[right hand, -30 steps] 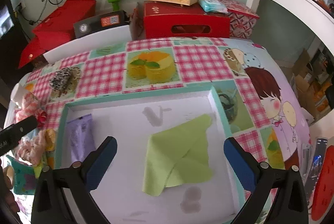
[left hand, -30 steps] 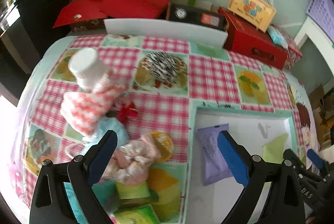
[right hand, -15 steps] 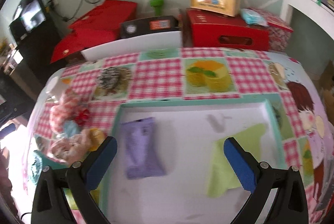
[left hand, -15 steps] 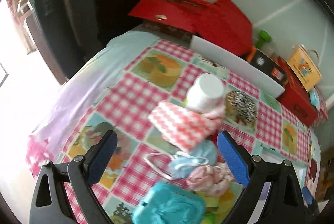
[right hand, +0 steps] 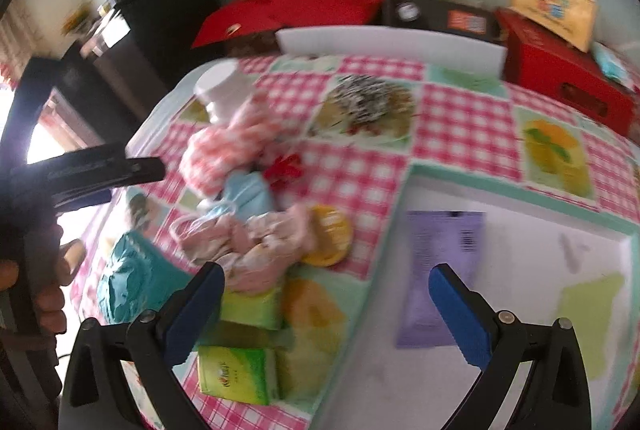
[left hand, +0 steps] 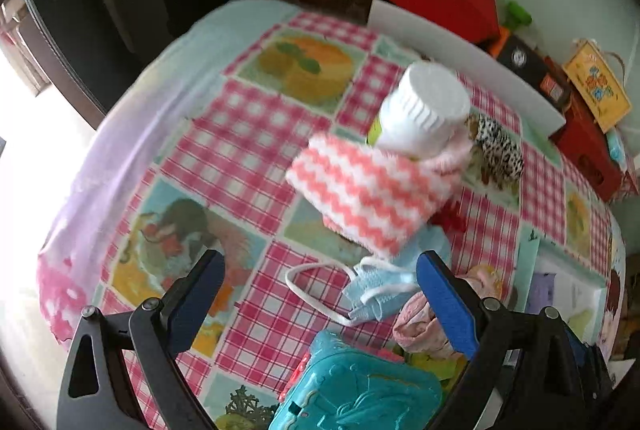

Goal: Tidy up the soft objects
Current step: 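Grasp the pink fabric scrunchie with the right tool while the left tool approaches the pile, then lift the pink scrunchie with the right tool while the left reaches the pink-and-white knit cloth, then grasp and lift the knit cloth with the left tool while the right carries the scrunchie toward the tray, then lower the knit cloth into the tray and open the left tool while the right releases the scrunchie there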

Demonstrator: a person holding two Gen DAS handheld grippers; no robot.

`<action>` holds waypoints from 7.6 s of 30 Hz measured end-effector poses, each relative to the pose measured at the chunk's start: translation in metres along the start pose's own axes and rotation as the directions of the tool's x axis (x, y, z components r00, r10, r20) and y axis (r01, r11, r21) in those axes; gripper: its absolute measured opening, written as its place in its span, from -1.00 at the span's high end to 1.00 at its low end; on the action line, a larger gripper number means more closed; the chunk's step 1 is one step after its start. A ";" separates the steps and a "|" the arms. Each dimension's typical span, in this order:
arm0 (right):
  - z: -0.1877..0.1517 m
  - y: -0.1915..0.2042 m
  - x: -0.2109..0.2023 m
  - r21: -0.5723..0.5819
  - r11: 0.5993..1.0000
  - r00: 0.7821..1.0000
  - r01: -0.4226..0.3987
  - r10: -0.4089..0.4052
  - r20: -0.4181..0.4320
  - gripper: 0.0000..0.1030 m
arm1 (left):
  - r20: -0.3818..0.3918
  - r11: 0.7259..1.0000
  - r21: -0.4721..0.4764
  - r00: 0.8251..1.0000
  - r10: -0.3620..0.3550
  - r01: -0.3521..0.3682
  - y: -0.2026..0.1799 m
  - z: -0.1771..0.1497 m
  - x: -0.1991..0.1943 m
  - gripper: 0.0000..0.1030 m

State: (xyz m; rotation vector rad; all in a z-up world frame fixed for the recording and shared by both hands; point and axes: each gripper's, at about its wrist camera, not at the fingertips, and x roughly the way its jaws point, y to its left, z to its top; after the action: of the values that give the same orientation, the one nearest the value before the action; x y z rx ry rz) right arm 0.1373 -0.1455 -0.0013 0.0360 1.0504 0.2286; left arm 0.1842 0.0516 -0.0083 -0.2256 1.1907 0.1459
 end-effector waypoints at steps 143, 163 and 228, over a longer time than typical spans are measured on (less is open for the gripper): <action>0.024 -0.051 -0.051 0.087 0.981 0.963 -0.175 0.152 0.223 0.65 | 0.209 0.926 0.037 0.904 -0.374 0.375 -0.034 0.036 -0.060 0.85; 0.006 -0.113 -0.138 0.217 0.974 0.914 -0.055 -0.038 0.404 0.65 | 0.261 0.857 0.219 0.819 -0.511 0.466 -0.079 0.014 -0.126 0.85; -0.056 -0.237 -0.077 0.478 0.810 0.939 0.341 -0.319 -0.130 0.44 | -0.171 0.809 0.508 0.955 -0.242 0.296 -0.253 -0.089 0.000 0.32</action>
State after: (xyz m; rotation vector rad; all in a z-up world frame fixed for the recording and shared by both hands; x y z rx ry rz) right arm 0.0928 -0.3969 0.0043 0.3115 1.1181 -0.3672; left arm 0.1621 -0.2156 -0.0150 0.0904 1.2379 -0.4512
